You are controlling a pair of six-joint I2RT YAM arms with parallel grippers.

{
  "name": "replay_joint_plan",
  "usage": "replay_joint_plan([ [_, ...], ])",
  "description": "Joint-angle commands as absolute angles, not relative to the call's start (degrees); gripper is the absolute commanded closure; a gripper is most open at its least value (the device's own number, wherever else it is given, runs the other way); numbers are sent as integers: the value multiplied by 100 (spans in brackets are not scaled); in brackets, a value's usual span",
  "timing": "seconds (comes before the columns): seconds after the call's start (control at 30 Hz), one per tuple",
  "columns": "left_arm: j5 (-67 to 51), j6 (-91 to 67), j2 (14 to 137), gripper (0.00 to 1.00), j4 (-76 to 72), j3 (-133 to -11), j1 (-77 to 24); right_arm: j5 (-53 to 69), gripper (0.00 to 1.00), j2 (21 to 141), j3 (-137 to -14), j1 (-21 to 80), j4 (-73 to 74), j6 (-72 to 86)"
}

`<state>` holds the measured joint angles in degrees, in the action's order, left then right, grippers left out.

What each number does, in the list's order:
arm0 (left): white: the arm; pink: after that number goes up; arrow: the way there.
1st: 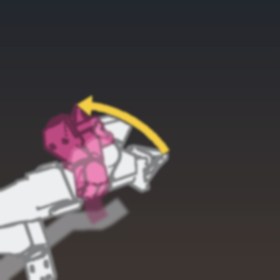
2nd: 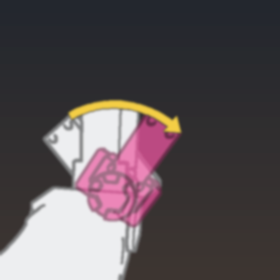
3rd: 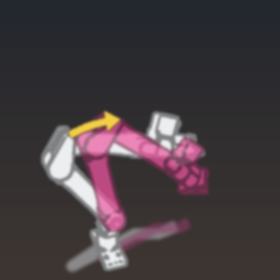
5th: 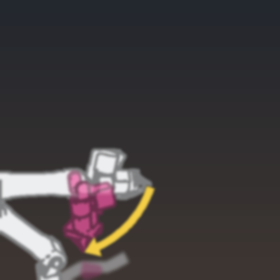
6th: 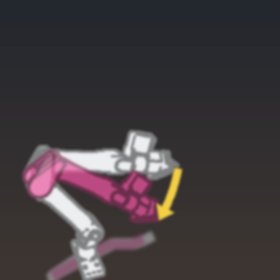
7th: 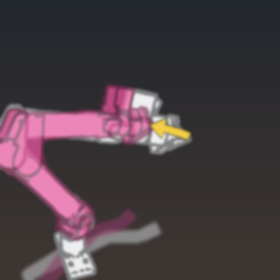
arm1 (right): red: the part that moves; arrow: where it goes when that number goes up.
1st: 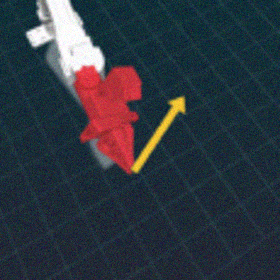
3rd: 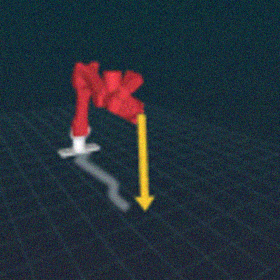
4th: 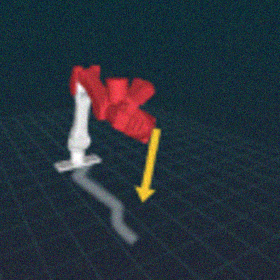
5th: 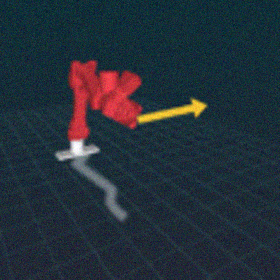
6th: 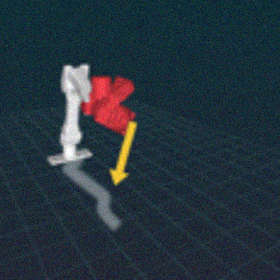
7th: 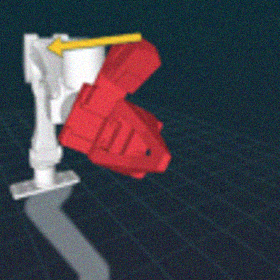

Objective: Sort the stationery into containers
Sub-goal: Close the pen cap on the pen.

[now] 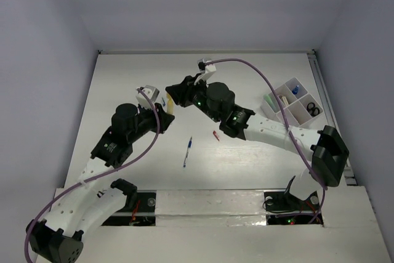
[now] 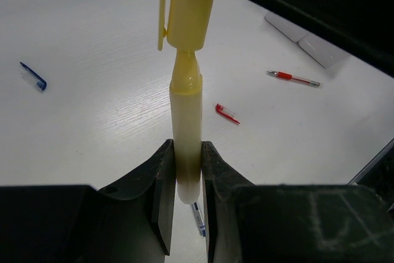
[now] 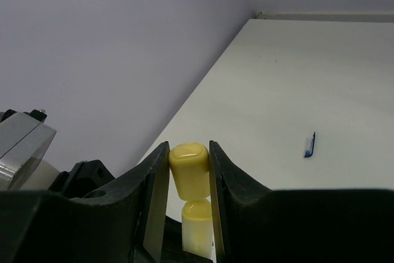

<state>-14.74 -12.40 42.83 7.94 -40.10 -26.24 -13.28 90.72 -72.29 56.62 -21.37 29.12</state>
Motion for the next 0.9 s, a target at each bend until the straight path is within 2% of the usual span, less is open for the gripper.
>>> replay_joint_plan([
  [0.0,-1380,-1178,4166,100,580,-4192,-2593,-1476,92,9088,-7480,5783,-2347,2812],
  [0.3,-1283,-1195,4087,100,571,-4184,-2540,-1538,92,9167,-7550,5836,-2013,2900],
  [0.6,-1187,-1195,4052,100,554,-4184,-2487,-1362,92,9316,-7963,5897,-1046,3155],
  [0.87,-888,-1239,3823,100,554,-4166,-2435,-775,92,9272,-7989,5950,-485,3489],
])
